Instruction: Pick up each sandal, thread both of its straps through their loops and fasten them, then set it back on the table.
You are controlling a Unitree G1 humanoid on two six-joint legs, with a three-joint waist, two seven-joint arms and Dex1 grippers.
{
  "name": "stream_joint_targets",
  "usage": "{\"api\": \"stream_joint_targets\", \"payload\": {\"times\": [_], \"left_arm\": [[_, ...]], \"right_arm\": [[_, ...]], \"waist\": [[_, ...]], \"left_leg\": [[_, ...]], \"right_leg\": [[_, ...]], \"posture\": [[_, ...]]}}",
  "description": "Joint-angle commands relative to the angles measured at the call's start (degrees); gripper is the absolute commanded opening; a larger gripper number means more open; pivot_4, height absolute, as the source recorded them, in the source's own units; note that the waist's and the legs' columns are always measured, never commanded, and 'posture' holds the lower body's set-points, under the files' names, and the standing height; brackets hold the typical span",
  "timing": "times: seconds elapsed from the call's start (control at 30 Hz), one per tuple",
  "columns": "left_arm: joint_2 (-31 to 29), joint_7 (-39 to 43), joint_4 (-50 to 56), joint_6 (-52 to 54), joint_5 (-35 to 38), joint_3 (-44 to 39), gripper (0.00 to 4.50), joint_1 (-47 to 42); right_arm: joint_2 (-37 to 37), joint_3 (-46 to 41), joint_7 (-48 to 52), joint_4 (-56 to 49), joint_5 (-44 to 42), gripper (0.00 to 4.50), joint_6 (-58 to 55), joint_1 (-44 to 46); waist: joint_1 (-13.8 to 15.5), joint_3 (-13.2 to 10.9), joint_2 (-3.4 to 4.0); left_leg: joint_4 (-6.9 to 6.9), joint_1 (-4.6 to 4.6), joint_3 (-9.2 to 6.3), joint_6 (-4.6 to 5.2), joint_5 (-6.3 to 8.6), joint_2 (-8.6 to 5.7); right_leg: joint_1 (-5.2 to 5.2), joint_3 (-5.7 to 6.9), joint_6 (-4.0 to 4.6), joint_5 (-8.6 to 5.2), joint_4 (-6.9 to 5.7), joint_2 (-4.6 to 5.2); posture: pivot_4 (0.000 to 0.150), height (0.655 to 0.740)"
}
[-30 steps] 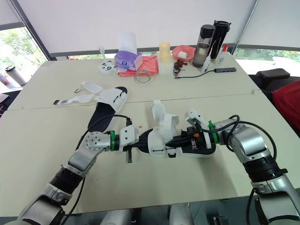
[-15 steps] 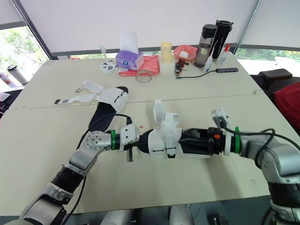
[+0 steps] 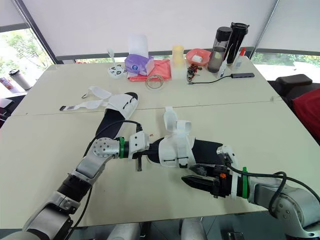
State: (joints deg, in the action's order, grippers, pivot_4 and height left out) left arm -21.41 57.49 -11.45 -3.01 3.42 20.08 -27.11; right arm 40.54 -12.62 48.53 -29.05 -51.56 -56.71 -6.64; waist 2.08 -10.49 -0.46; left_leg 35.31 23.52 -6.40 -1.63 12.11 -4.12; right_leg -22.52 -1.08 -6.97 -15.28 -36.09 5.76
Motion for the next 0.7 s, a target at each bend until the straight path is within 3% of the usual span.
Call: {"api": "stream_joint_targets", "payload": {"times": [0.03,0.33,0.63,0.7], "left_arm": [[-0.12,0.11,-1.1,-0.09,-0.81,-0.01,0.0,-0.57],[-0.02,-0.07,-0.68,0.1,-0.81,-0.08,0.0,-0.2],[0.08,-0.34,-0.34,0.43,-0.85,0.0,0.0,0.26],[0.08,-0.33,-0.27,0.46,-0.82,0.0,0.0,0.33]], "right_arm": [[-0.25,0.68,0.2,1.16,1.33,3.35,2.8,-0.09],[-1.62,3.33,-0.14,5.02,3.07,3.35,5.97,2.82],[-4.62,3.88,-2.25,4.49,-2.07,3.35,2.59,5.65],[-4.84,4.3,-2.6,4.9,-1.97,2.81,2.6,5.73]], "waist": [[0.03,0.0,0.0],[0.0,0.0,0.0],[0.0,0.0,0.0],[-0.01,0.0,0.0]], "left_leg": [[0.0,0.0,0.0,0.0,0.0,0.0],[0.0,0.0,-0.01,0.0,0.0,0.0],[-0.01,0.0,-0.03,0.0,0.0,0.01],[-0.01,0.0,-0.03,0.0,0.0,0.01]], "right_leg": [[0.0,0.0,0.0,0.0,0.0,0.0],[0.0,0.0,-0.01,0.01,0.0,-0.01],[-0.01,0.0,-0.01,0.01,0.0,-0.02],[-0.01,0.0,-0.01,0.0,0.0,-0.02]], "posture": [[0.15,0.74],[0.15,0.74],[0.15,0.74],[0.15,0.74]]}}
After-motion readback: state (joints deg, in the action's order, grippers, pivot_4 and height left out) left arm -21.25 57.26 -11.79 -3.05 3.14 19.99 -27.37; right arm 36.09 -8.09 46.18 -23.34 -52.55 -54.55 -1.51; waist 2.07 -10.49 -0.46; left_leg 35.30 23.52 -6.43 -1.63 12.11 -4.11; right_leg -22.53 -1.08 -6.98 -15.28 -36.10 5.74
